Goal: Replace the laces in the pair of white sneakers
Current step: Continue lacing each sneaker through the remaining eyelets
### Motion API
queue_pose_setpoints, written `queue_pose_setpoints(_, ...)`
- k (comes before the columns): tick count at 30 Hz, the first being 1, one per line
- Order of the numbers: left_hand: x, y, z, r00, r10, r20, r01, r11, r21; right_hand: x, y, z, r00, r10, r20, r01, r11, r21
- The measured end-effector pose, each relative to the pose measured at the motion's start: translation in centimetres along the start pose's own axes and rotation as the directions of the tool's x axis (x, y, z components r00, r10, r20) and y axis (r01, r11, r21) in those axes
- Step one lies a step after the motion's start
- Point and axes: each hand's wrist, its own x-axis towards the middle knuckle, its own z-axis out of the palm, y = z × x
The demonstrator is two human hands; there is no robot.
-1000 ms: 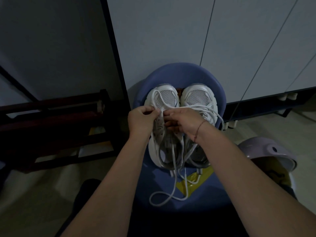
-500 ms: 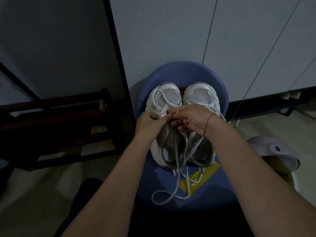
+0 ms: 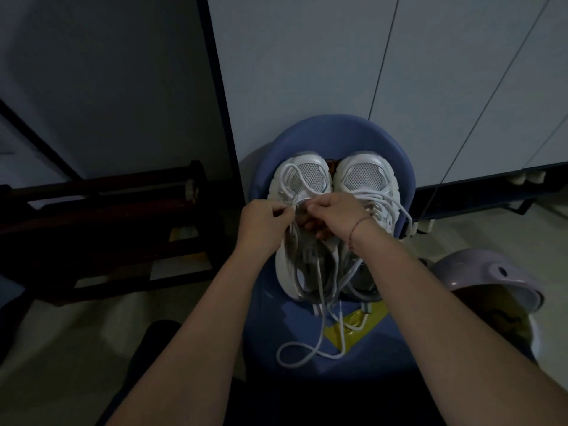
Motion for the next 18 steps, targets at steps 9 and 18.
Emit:
queue_pose_setpoints(9,0.3,0.0,-0.3,1.0,0.009,0.028,-0.007,0.997,-0.073,1.0,0.3,1.2,0.993,-0.097,-0.067,0.069,0.942,-0.33)
queue_pose_setpoints(18,0.1,-0.1,-0.1,1.0,0.003,-0.02,-0.005,0.997,-0.078,1.3,1.4,2.2,0.989,-0.035,-0.142,0.042,0.998,0.048)
